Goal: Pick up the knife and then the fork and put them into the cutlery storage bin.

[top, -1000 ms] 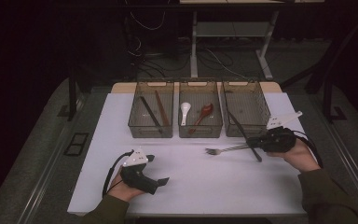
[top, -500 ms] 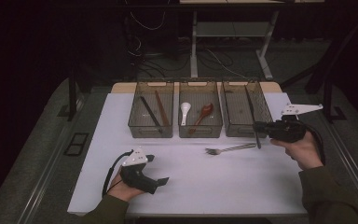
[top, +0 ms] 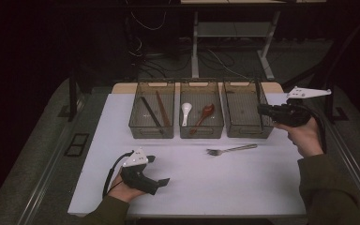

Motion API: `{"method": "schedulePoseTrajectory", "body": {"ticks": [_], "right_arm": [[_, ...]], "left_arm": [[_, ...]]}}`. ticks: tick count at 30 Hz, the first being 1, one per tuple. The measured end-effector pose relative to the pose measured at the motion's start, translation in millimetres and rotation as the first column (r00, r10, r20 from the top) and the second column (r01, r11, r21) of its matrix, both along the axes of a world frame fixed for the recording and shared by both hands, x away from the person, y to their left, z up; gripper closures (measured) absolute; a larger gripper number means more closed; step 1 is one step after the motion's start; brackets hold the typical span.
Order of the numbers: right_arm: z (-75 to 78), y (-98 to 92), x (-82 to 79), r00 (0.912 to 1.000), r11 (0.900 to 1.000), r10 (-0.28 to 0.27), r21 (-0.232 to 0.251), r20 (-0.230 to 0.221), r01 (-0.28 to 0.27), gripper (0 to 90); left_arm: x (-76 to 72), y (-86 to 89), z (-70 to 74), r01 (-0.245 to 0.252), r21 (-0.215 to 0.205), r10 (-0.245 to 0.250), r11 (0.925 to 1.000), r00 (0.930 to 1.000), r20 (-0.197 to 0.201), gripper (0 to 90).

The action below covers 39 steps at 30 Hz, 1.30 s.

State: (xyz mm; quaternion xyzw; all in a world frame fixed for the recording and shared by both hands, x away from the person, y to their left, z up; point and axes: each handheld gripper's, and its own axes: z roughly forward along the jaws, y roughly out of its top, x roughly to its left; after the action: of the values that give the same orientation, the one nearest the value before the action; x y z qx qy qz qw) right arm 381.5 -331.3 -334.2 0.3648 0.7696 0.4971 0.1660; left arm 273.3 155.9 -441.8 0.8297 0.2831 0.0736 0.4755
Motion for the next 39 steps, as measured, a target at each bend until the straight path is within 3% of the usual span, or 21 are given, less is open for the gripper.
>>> {"method": "schedulePoseTrajectory", "body": {"ticks": [10, 20, 28, 39], "right_arm": [[10.6, -0.5, 31.6, 0.9987, 0.998, -0.050, -0.043, -0.005, 0.050, 80.1], [-4.3, 1.0, 59.6, 0.9918, 0.993, -0.104, -0.070, -0.073, 0.099, 80.1], [-23.5, 1.0, 71.6, 0.9789, 0.985, -0.138, -0.120, -0.150, 0.121, 80.1], [-45.0, 1.2, 76.9, 0.9496, 0.973, -0.160, -0.203, -0.270, 0.106, 80.0]], "left_arm": [[-0.2, 0.1, 0.0, 0.000, -0.003, 0.000, 1.0000, 1.0000, -0.001, 0.0], [-0.4, 0.1, 0.2, -0.002, -0.005, 0.002, 1.0000, 1.0000, 0.000, 0.0], [-0.4, 0.1, -0.1, 0.001, -0.004, -0.001, 1.0000, 1.0000, -0.001, 0.0], [-0.8, -0.7, -0.2, 0.007, -0.003, -0.007, 1.0000, 1.0000, -0.005, 0.0]]}}
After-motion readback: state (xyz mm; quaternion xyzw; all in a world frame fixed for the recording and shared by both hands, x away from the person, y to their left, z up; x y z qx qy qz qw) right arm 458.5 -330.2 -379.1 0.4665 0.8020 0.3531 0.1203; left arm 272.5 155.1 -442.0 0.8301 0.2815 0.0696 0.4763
